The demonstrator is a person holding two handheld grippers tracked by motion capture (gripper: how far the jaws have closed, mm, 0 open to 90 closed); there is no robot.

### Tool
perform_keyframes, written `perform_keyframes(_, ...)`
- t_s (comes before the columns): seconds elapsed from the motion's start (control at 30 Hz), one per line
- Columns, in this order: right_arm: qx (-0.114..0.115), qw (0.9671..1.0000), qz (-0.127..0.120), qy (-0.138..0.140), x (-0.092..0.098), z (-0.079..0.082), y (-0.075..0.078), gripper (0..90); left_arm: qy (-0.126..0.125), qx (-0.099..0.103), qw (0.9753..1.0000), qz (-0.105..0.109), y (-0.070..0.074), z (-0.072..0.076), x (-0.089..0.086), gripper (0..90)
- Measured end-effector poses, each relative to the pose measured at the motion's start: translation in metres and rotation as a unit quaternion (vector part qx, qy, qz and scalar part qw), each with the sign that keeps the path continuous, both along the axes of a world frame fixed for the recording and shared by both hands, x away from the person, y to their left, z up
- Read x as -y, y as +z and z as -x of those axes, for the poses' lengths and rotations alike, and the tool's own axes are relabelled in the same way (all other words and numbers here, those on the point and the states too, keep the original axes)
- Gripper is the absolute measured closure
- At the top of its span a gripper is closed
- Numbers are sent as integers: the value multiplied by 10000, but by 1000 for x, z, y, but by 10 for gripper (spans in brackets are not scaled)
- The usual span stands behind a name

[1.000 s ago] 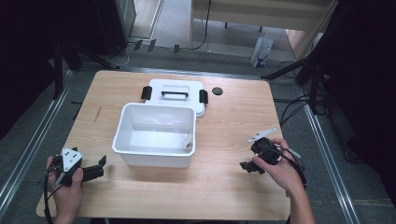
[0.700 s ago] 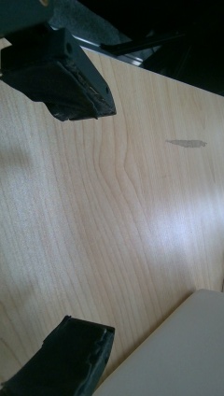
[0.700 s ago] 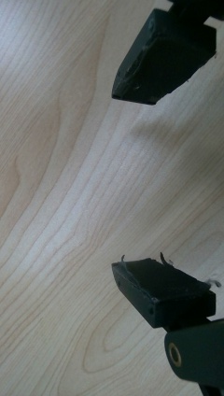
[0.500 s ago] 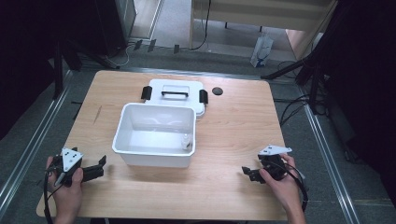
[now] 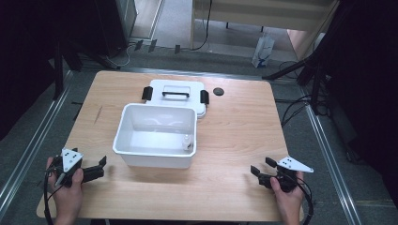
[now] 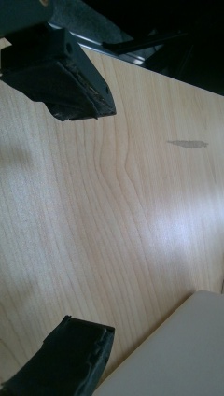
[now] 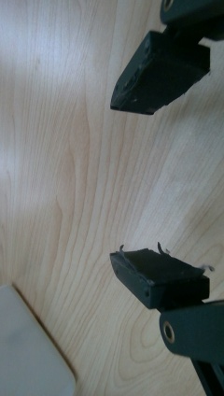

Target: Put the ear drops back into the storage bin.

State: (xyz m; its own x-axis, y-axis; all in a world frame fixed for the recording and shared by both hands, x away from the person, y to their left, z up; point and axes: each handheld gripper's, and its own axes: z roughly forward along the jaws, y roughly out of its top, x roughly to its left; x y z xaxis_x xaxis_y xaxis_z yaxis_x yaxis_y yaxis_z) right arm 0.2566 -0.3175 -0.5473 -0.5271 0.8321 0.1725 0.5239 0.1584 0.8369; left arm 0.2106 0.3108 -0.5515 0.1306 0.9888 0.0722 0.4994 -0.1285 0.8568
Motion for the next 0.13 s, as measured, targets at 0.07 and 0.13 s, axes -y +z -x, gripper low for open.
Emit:
perform_keyframes(0.07,10,9999,-136,-1,2,0,0,229,2,-1,10000,2,0,0,0,0)
perform_keyframes(0.13,34,9997,-240,6,4,0,0,247,4,1,10000,-1,0,0,0,0)
